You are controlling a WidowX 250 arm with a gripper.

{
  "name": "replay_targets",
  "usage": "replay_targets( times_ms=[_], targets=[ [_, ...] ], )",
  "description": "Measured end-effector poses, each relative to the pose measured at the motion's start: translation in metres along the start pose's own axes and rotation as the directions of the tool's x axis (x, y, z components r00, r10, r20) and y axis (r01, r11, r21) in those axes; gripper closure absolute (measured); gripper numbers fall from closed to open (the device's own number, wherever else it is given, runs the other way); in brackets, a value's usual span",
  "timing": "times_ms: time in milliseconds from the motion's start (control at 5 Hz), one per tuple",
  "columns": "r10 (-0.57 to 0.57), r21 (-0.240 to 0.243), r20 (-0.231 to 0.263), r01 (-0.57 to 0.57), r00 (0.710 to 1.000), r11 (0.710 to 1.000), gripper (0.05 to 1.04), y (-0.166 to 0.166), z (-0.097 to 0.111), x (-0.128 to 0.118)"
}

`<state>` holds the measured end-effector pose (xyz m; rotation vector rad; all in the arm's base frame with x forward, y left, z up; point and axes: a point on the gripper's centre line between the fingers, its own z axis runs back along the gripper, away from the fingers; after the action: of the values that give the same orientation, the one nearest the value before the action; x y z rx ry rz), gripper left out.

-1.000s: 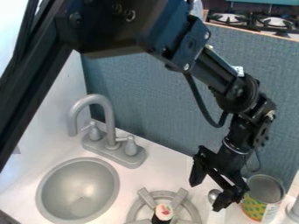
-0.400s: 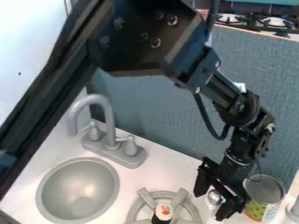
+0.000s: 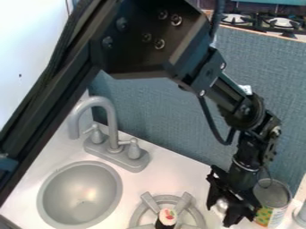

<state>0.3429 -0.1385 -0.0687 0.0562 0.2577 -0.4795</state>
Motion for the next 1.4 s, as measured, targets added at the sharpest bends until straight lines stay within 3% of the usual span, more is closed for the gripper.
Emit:
replay_targets(
  times_ms=[200,400,600,1000,1400],
  targets=[
    [0.012,0.016,0.069,-0.013,0.998,1.000,0.450,-0.019,0.022,-0.014],
    [0.085,0.057,0.155,-0.095,0.984,0.994,0.450,-0.032,0.060,-0.040],
    [0.099,0.063,0.180,-0.112,0.979,0.992,0.450,-0.051,0.069,-0.051],
    [-0.006,0.004,0.093,0.006,0.996,1.000,0.450,-0.100,0.041,-0.031],
    [-0.007,0.004,0.087,0.007,0.996,1.000,0.450,-0.102,0.030,-0.018]
  ],
)
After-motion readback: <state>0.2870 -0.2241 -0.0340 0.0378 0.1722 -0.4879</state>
